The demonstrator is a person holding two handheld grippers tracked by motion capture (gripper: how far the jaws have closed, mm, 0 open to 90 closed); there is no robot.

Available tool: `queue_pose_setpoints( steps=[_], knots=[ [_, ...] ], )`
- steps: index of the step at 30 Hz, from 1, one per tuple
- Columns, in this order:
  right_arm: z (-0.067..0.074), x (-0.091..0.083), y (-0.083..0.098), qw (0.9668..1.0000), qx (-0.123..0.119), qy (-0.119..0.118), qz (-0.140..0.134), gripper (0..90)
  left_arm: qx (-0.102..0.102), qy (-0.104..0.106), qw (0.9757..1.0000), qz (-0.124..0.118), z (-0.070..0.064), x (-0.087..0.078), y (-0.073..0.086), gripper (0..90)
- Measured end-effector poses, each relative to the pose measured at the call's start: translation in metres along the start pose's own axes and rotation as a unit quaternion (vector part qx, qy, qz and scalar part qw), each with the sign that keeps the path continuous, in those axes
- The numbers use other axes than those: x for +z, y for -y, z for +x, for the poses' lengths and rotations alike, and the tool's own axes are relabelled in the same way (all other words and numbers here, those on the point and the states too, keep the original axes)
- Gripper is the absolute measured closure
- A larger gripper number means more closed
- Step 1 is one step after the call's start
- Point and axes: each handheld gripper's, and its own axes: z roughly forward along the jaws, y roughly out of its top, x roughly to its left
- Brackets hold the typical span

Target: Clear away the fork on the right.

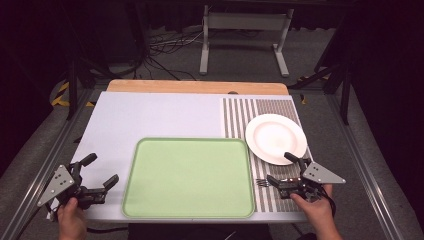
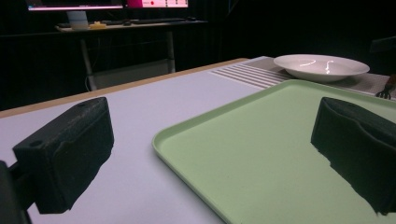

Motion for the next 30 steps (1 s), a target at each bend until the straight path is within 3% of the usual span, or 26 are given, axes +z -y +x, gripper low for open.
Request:
queue_pose_setpoints(
  steps=[17,30],
  knots=[
    [0.0,0.0,0.0,1.0,-0.003,-0.001,0.0,1.7,0.003,-0.001,1.0,-0.001,-0.001,-0.001,-0.001,0.1],
    [-0.003,0.005,-0.01,0.9998,0.017,0.0,-0.014,0.9,0.004,-0.003,1.0,0.002,-0.001,-0.001,-0.001,0.1]
  ],
)
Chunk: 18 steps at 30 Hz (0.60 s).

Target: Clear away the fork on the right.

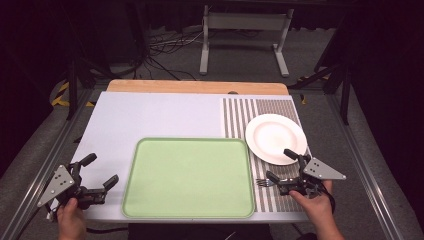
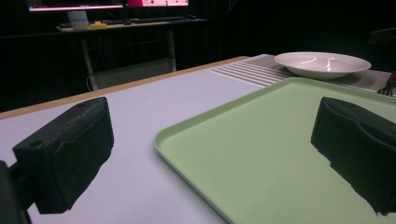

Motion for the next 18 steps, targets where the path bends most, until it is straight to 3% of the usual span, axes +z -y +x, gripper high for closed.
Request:
queue_pose_setpoints(
  steps=[3,9,18],
  knots=[
    [-0.001,0.003,-0.004,1.0,0.002,-0.004,0.003,1.3,0.001,0.0,1.0,0.001,0.0,0.0,0.0,0.0],
    [-0.003,0.006,-0.013,0.9992,0.011,-0.012,0.037,3.5,0.002,0.0,1.0,0.005,0.0,0.0,0.0,0.1],
    [-0.007,0.006,-0.034,0.9915,-0.043,-0.04,0.116,8.5,0.004,0.002,1.0,0.008,0.0,0.0,-0.001,0.1]
  ],
)
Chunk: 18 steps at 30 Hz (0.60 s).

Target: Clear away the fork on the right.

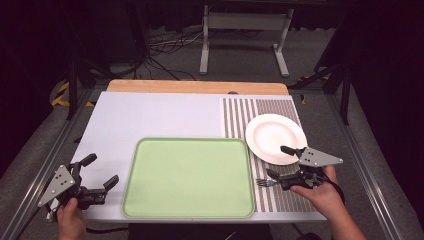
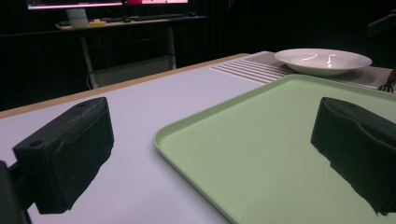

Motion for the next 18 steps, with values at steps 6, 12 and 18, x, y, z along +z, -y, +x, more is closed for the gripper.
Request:
queue_pose_setpoints(
  steps=[6,12,18],
  knots=[
    [-0.005,-0.001,-0.012,0.9969,-0.037,-0.015,0.068,9.4,-0.001,-0.004,1.0,0.003,0.0,0.0,0.0,0.1],
    [-0.012,-0.003,-0.017,0.9903,-0.068,-0.042,0.113,15.7,0.0,-0.002,1.0,0.006,0.0,0.0,0.0,0.1],
    [-0.018,-0.001,-0.02,0.9815,-0.097,-0.063,0.152,16.4,0.001,-0.002,1.0,0.006,0.0,0.0,0.0,0.1]
  ],
)
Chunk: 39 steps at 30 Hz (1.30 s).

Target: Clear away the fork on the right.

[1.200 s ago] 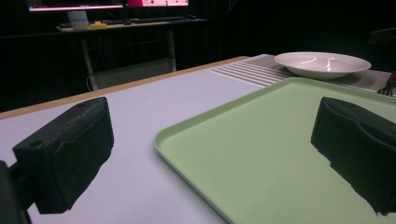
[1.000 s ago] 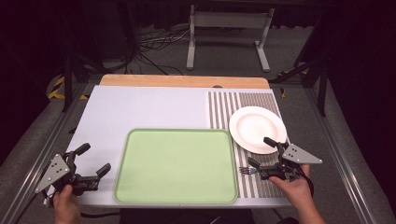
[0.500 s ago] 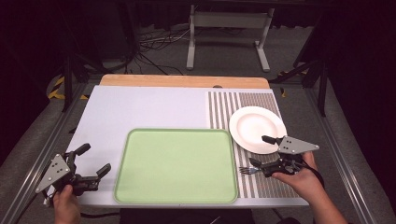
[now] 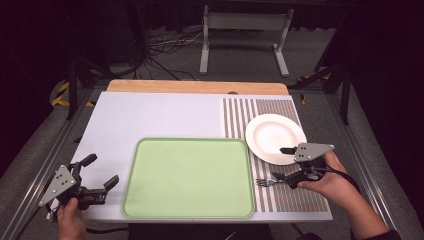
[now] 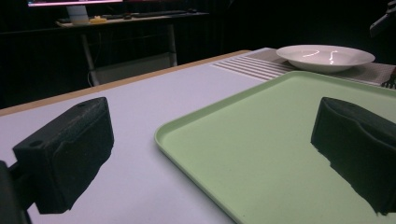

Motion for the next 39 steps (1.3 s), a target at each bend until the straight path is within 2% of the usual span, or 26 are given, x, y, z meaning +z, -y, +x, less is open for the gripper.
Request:
queue_pose_setpoints(
  steps=[5,8,9,13,20,21,25,31,32,38,39],
  knots=[
    [-0.005,-0.001,-0.005,0.9988,-0.025,-0.012,0.04,19.6,0.002,-0.001,1.0,0.003,0.0,0.0,0.0,0.1],
    [-0.006,-0.001,-0.008,0.9972,-0.032,-0.023,0.064,21.8,0.001,-0.003,1.0,0.005,0.0,0.0,0.0,0.1],
    [-0.006,-0.001,-0.008,0.9972,-0.032,-0.023,0.064,21.8,0.002,-0.003,1.0,0.006,0.0,0.0,0.0,0.1],
    [-0.008,0.001,-0.012,0.9922,-0.055,-0.038,0.105,21.5,0.003,-0.002,1.0,0.006,0.0,0.001,0.0,0.1],
    [-0.01,0.005,-0.017,0.9838,-0.08,-0.061,0.148,21.1,0.003,-0.002,1.0,0.006,0.0,0.0,0.0,0.0],
    [-0.01,0.005,-0.017,0.9838,-0.08,-0.061,0.148,21.1,0.003,-0.002,1.0,0.006,0.0,0.0,0.0,0.0],
    [-0.011,0.006,-0.018,0.9787,-0.086,-0.076,0.17,21.8,0.003,-0.002,1.0,0.007,0.0,0.0,0.0,0.0],
    [-0.013,0.004,-0.017,0.9722,-0.095,-0.079,0.199,20.2,0.003,-0.002,1.0,0.006,0.0,0.0,0.0,0.0],
    [-0.013,0.004,-0.017,0.9722,-0.095,-0.079,0.199,20.2,0.003,-0.002,1.0,0.006,0.0,0.0,0.0,0.0],
    [-0.012,0.005,-0.015,0.9658,-0.097,-0.097,0.22,20.1,0.003,-0.002,1.0,0.006,0.0,0.0,0.0,0.0],
    [-0.011,0.005,-0.015,0.964,-0.097,-0.098,0.227,20.3,0.003,-0.002,1.0,0.006,0.0,0.0,0.0,0.1]
  ],
)
